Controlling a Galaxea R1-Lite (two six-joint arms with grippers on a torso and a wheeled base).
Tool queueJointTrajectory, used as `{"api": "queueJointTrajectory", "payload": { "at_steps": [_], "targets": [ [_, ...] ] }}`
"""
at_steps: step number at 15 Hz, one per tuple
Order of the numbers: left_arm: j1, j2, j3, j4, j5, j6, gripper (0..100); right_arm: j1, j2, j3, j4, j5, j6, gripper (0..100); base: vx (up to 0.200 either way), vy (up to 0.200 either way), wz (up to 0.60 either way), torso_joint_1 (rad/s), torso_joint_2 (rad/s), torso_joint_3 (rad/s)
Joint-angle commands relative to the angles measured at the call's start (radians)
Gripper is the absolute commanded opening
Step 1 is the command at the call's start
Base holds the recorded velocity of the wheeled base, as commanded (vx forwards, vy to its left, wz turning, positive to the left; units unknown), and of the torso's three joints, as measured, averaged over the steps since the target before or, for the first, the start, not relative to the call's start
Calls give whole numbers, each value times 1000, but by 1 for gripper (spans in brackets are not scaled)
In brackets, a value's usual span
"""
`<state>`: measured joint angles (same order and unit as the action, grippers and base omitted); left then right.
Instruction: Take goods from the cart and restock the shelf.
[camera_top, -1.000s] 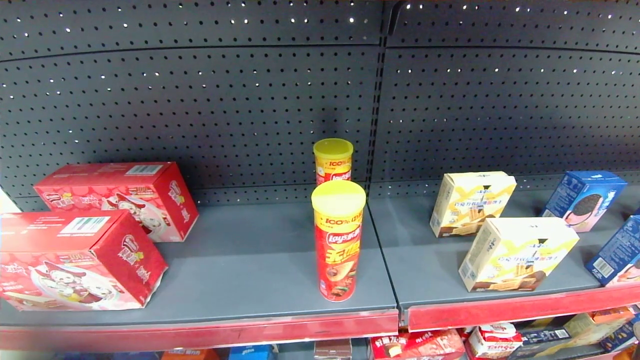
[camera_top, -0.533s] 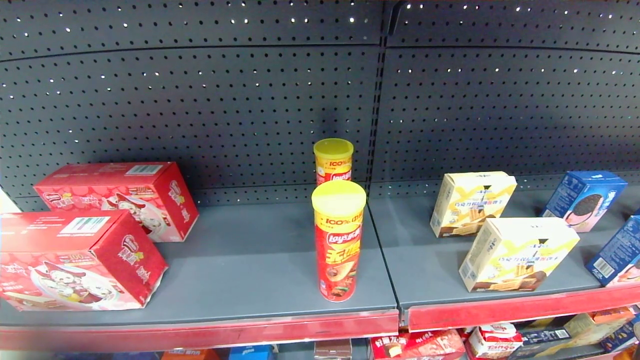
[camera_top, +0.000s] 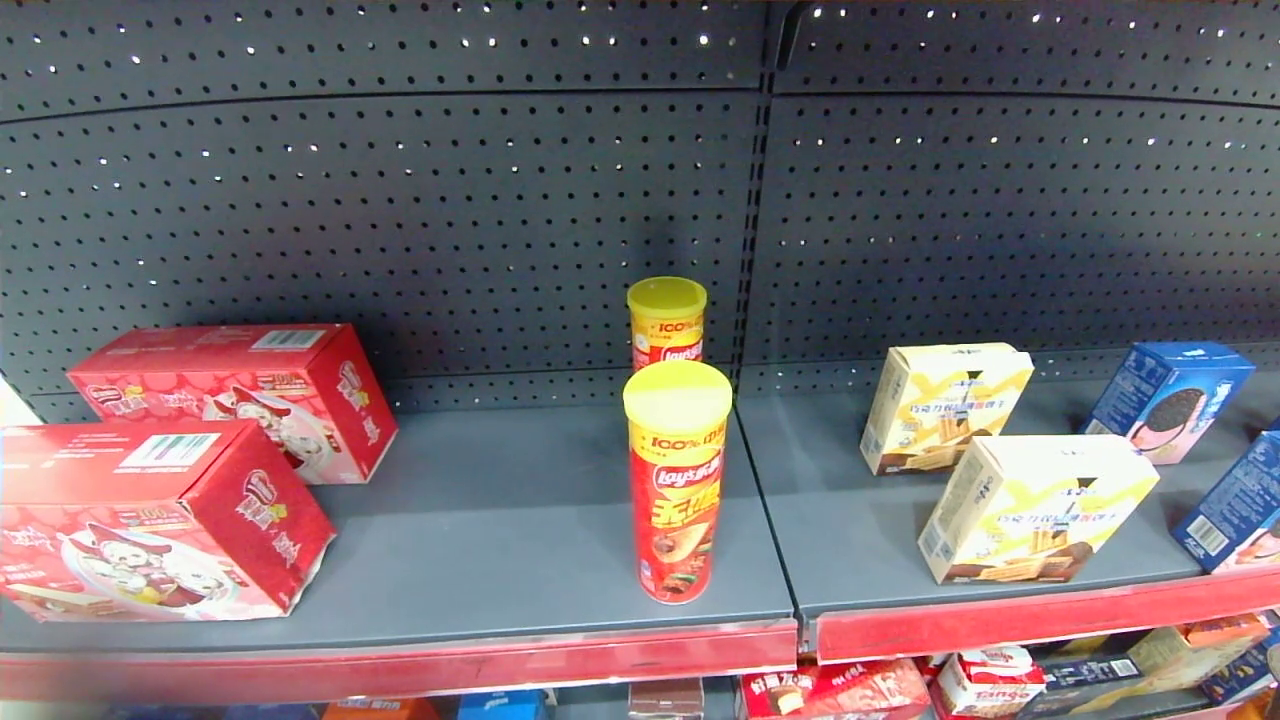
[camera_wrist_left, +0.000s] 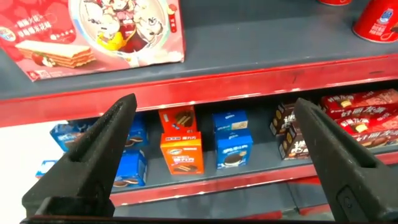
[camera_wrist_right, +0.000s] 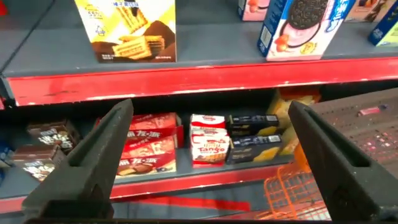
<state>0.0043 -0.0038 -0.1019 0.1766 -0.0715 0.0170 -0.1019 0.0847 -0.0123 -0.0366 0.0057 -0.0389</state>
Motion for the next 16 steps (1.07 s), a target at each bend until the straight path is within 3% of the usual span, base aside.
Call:
{"api": "queueJointTrajectory", "payload": {
  "at_steps": [1,4,6,12,16],
  "targets": [
    [0,4,1,0,7,-8,100,-1,6,2,-3,3,33,100,0,0,0,0,0,0],
    [0,4,1,0,1,-5,100,1,6,0,-2,30,7,100,0,0,0,0,0,0],
    [0,4,1,0,1,-3,100,1,6,0,0,145,1,100,0,0,0,0,0,0],
    [0,4,1,0,4,-19,100,-1,6,0,-3,109,-7,100,0,0,100,0,0,0],
    [0,4,1,-8,2,-54,100,-1,6,0,-2,112,-9,100,0,0,0,0,0,0]
  ]
}}
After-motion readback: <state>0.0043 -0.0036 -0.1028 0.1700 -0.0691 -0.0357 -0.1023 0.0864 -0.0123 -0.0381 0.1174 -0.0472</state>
